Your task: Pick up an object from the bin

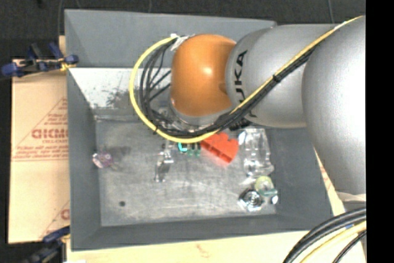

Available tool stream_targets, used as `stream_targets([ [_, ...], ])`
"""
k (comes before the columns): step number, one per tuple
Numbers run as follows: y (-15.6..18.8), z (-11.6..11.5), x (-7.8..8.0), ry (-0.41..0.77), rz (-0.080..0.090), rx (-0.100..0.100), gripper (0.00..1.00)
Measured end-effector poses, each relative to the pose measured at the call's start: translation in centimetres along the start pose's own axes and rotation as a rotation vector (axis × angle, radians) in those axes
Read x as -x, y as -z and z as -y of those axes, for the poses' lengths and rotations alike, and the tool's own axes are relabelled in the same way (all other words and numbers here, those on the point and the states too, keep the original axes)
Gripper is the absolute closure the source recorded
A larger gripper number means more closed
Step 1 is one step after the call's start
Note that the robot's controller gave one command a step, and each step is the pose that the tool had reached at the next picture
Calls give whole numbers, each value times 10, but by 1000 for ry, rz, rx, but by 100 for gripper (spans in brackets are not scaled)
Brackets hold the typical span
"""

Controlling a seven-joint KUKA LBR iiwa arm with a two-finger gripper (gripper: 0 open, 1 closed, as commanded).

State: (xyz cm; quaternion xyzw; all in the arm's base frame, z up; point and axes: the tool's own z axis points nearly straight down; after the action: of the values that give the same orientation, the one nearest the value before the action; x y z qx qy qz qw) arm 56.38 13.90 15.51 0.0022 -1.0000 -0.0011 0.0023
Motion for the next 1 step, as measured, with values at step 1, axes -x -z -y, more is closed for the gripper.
stream_targets([
  [1, -76, 110, -32, 51, 2, -6, 0],
])
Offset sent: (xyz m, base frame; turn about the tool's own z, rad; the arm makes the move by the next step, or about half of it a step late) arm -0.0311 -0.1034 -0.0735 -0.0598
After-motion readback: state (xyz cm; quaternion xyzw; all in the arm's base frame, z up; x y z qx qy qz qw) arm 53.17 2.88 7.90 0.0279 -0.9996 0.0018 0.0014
